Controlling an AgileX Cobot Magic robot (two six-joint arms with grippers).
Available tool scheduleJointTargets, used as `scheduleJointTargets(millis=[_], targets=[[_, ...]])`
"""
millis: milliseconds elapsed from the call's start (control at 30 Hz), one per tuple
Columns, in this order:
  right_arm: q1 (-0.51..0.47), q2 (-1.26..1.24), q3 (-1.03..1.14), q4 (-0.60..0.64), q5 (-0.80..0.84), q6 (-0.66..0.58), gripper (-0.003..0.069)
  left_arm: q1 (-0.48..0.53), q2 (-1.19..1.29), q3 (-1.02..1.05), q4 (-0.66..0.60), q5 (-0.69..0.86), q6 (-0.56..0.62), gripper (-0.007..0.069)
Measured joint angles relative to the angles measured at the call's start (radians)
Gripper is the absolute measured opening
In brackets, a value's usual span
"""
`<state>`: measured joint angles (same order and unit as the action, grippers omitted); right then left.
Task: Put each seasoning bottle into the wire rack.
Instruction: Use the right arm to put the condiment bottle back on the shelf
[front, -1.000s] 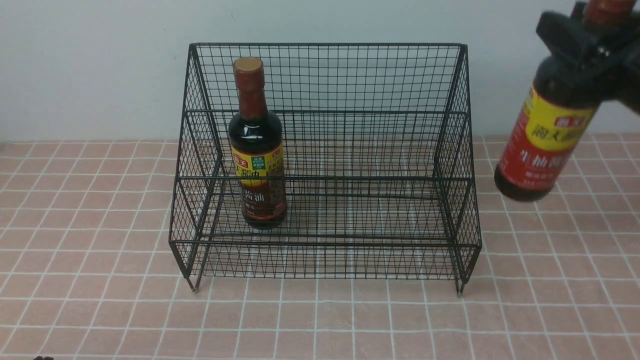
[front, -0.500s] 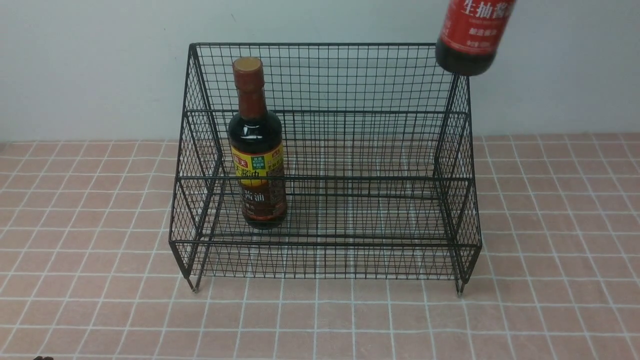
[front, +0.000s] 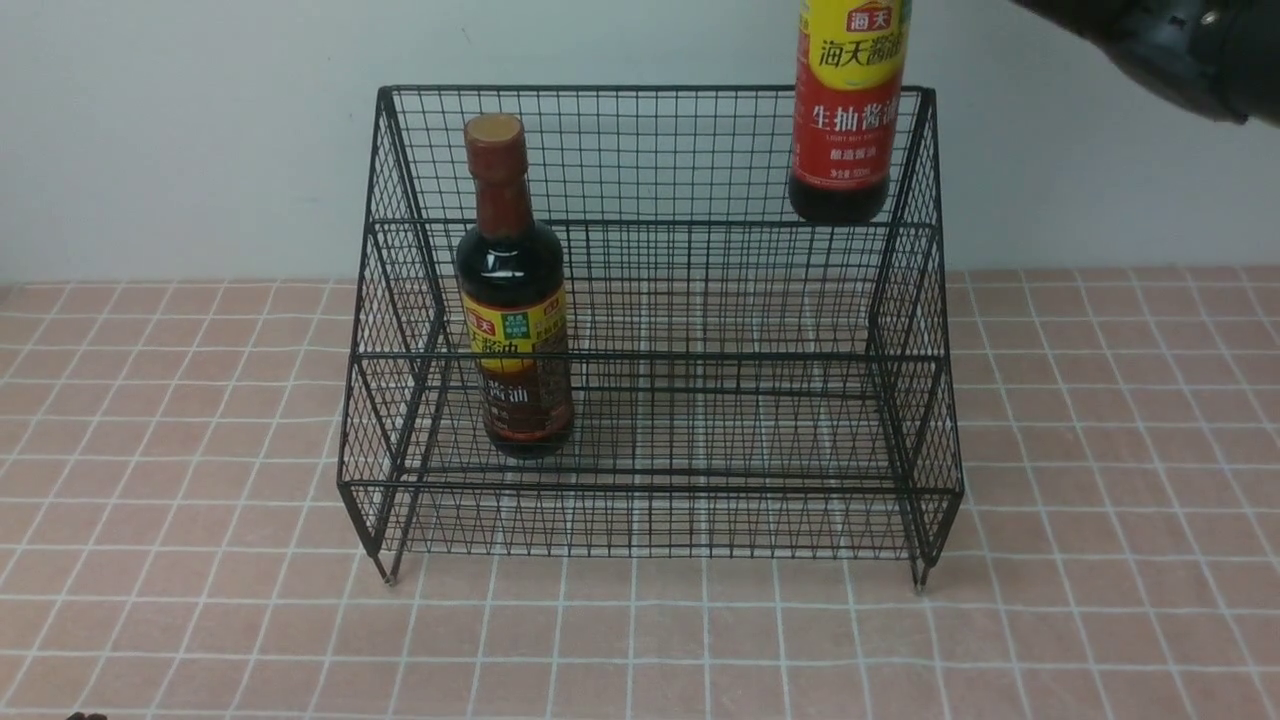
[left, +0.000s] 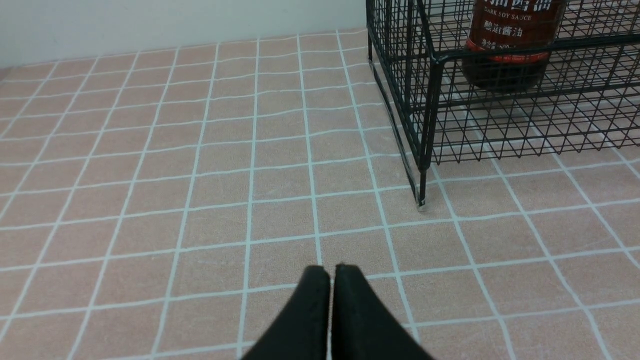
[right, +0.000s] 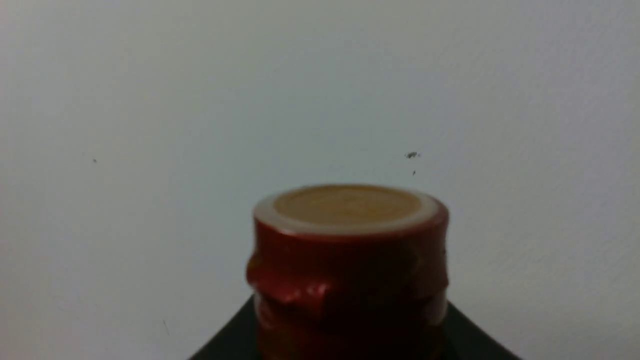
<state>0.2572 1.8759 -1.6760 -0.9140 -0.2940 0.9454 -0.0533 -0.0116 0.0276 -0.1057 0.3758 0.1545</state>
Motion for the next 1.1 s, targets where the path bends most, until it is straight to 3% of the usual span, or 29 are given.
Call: scheduleJointTargets(millis=[100,267,367,400,467,633,1100], targets=[[0.000,0.000,-0.008,-0.058,0.017,0.064,0.0265,0.000,0.000,0.000,0.000,0.000,0.000,-0.0007],[0.000,0.000,0.012,-0.316,0.012,0.315,0.0265,0.000,0.000,0.000,0.000,0.000,0.000,-0.0007],[0.000,0.000,0.050,-0.651,-0.046,0.586,0.0264,0.000,0.000,0.000,0.000,0.000,0.000,-0.0007],[0.000,0.000,0.050,-0.671,-0.050,0.598,0.0264,0.000,0.000,0.000,0.000,0.000,0.000,-0.0007],[0.000,0.000,0.059,-0.829,-0.082,0.745,0.0268,0.000,0.000,0.000,0.000,0.000,0.000,-0.0007],[-0.005,0.000,0.066,-0.850,-0.101,0.895,0.0271,0.000,0.000,0.000,0.000,0.000,0.000,-0.0007],[-0.005,0.054,0.066,-0.850,-0.074,0.928,0.0271,0.000,0.000,0.000,0.000,0.000,0.000,-0.0007]])
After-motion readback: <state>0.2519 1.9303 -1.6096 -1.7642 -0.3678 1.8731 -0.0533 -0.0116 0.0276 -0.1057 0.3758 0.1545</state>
